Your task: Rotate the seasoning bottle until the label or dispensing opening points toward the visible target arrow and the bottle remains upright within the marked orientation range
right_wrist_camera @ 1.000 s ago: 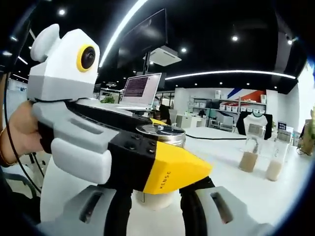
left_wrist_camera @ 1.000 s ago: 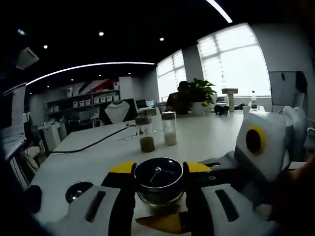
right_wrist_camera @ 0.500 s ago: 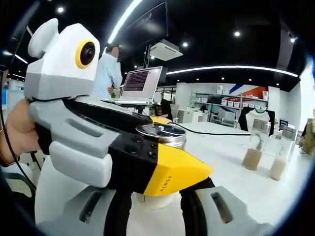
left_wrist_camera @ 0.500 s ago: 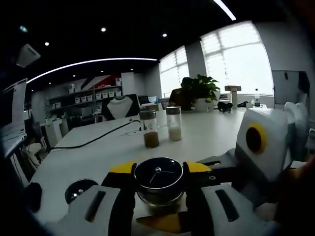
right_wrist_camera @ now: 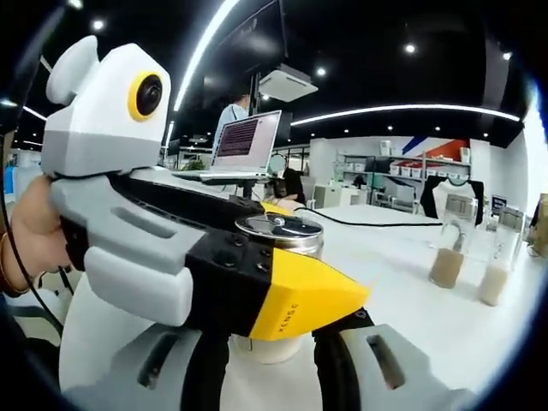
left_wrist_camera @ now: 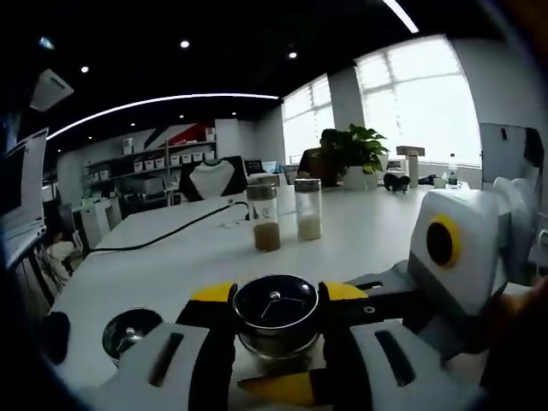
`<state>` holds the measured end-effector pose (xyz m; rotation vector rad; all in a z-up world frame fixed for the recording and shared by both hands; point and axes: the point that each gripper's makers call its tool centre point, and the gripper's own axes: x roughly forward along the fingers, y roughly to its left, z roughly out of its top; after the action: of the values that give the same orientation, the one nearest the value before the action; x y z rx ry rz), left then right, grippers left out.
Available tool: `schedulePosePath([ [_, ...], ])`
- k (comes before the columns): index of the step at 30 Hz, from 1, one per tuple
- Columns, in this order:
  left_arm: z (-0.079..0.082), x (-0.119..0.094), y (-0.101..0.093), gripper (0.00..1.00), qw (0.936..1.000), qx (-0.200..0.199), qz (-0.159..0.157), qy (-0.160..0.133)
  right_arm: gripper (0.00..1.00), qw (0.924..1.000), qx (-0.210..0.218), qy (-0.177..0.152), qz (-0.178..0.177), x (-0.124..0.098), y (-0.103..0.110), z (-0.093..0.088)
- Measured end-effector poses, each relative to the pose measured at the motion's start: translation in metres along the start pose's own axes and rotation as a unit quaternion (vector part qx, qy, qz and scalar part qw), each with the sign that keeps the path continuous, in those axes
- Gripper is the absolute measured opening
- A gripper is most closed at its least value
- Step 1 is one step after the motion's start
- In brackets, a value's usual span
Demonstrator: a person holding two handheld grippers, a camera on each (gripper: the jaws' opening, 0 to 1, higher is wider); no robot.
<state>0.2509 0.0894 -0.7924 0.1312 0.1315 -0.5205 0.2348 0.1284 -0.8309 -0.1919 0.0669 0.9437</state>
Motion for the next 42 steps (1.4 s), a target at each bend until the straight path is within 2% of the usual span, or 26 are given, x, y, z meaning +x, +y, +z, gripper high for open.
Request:
schedulePosePath([
  [7,-0.001,0.002,0.002,0.39,1.0000,-0.002,0.001,0.002,0.34,1.0000,0.004,0.003,0.003,0.004,-0.003,-0.002],
  [12,-0.003,0.007,0.006,0.39,0.9998,-0.010,0.008,0.013,0.34,0.9997,0.018,0.005,0.014,0.006,-0.003,-0.004],
  [15,-0.008,0.011,0.005,0.40,0.9996,-0.016,0.011,0.020,0.35,0.9993,0.028,0.016,0.020,0.005,-0.006,-0.011],
  [17,-0.010,0.016,0.008,0.40,0.9994,-0.009,0.023,0.025,0.35,0.9989,0.036,0.021,0.022,0.006,-0.007,-0.015],
  [19,-0.011,0.020,0.008,0.40,0.9992,-0.005,0.033,0.020,0.35,0.9982,0.051,0.025,0.020,0.008,-0.012,-0.018],
  [26,-0.010,0.018,0.010,0.40,0.9988,0.003,0.046,0.016,0.35,0.9980,0.054,0.025,0.021,0.001,-0.010,-0.018],
  [32,-0.006,0.015,0.008,0.40,0.9986,0.014,0.047,0.017,0.35,0.9981,0.052,0.023,0.022,-0.001,-0.009,-0.017],
  [34,0.001,0.013,0.006,0.41,0.9989,0.013,0.046,0.004,0.35,0.9982,0.051,0.024,0.021,-0.002,-0.009,-0.017],
  [36,0.006,0.010,0.003,0.45,0.9989,0.019,0.042,-0.003,0.35,0.9981,0.051,0.026,0.021,-0.002,-0.009,-0.018],
  [38,0.009,0.005,-0.003,0.50,0.9988,0.036,0.033,0.003,0.35,0.9981,0.051,0.027,0.020,-0.003,-0.009,-0.019],
  [42,0.017,-0.008,-0.005,0.48,0.9984,0.046,0.033,-0.005,0.35,0.9982,0.051,0.027,0.019,-0.008,-0.010,-0.019],
])
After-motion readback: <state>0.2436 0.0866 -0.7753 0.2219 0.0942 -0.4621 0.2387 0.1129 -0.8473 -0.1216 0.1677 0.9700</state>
